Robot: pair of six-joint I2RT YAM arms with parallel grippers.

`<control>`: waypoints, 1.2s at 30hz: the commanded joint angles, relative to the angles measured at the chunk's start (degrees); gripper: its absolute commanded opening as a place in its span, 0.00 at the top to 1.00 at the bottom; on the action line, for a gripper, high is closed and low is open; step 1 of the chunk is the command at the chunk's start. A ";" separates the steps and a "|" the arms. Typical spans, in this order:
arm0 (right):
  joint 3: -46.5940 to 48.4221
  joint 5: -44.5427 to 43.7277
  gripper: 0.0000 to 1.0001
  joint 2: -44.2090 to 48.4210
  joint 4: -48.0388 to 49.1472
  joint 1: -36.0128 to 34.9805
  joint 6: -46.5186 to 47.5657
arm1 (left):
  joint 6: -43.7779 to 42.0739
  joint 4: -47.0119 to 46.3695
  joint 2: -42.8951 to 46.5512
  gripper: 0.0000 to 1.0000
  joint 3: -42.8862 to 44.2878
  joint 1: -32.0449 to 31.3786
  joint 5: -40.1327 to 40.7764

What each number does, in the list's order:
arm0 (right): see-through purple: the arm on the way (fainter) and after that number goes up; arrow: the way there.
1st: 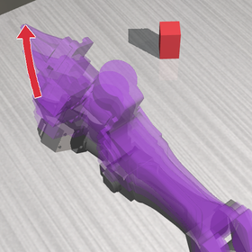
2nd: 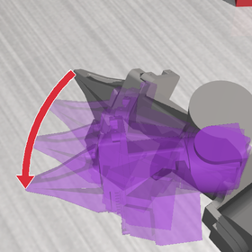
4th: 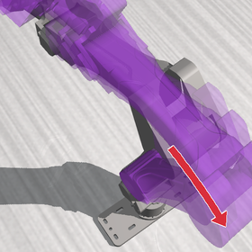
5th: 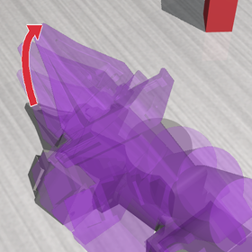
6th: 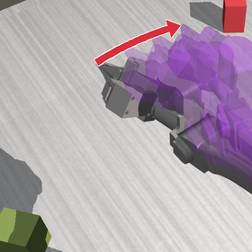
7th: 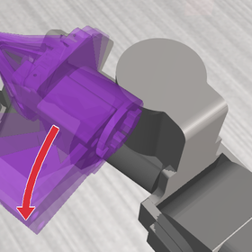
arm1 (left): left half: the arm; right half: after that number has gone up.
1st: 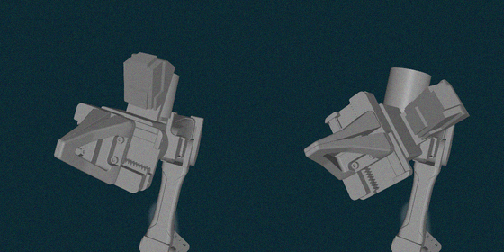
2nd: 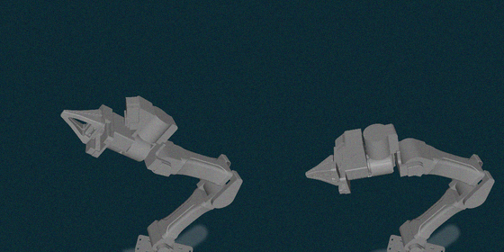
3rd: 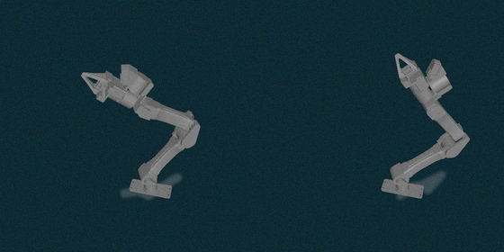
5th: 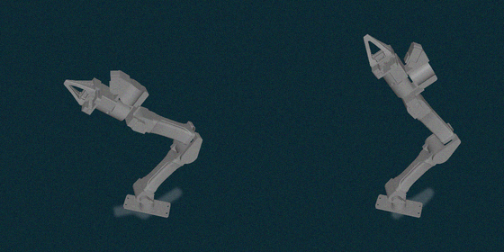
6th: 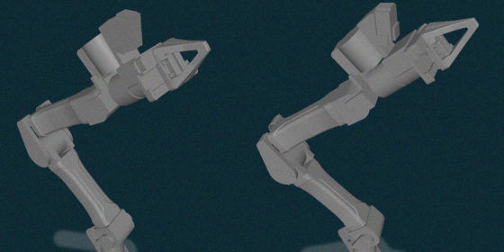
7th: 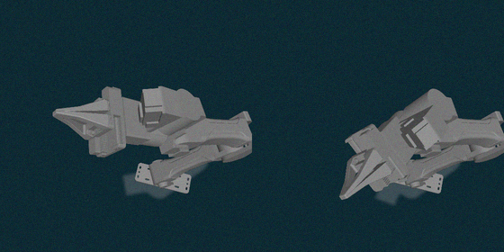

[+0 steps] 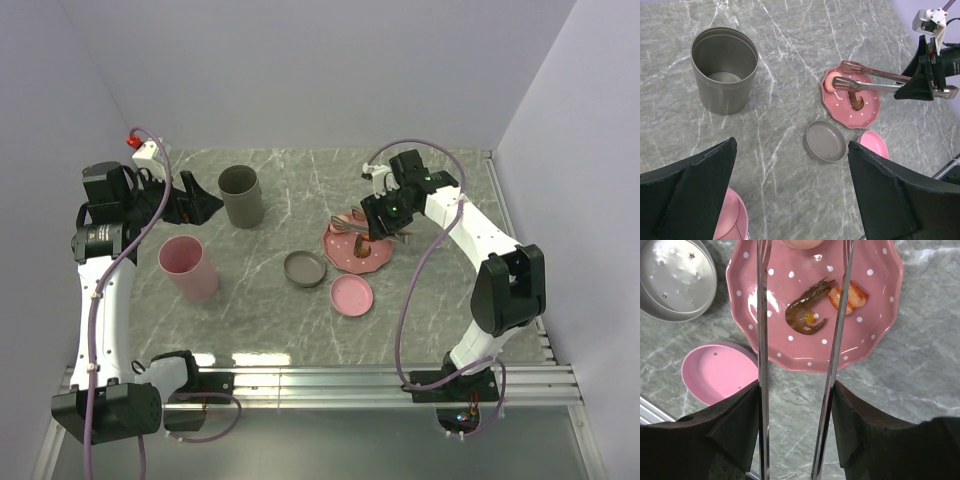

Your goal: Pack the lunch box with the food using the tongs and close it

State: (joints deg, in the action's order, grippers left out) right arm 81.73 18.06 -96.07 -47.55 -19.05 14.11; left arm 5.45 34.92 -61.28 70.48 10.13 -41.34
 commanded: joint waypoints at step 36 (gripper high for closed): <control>-0.08 1.71 0.50 -1.49 4.05 -1.43 -0.93 | 0.96 -2.13 -0.34 0.01 0.36 -0.20 -0.41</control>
State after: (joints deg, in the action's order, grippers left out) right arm 81.71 19.53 -100.49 -44.88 -20.08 12.97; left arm 5.69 34.68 -61.39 69.65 10.13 -41.17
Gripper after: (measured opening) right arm 0.513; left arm 0.994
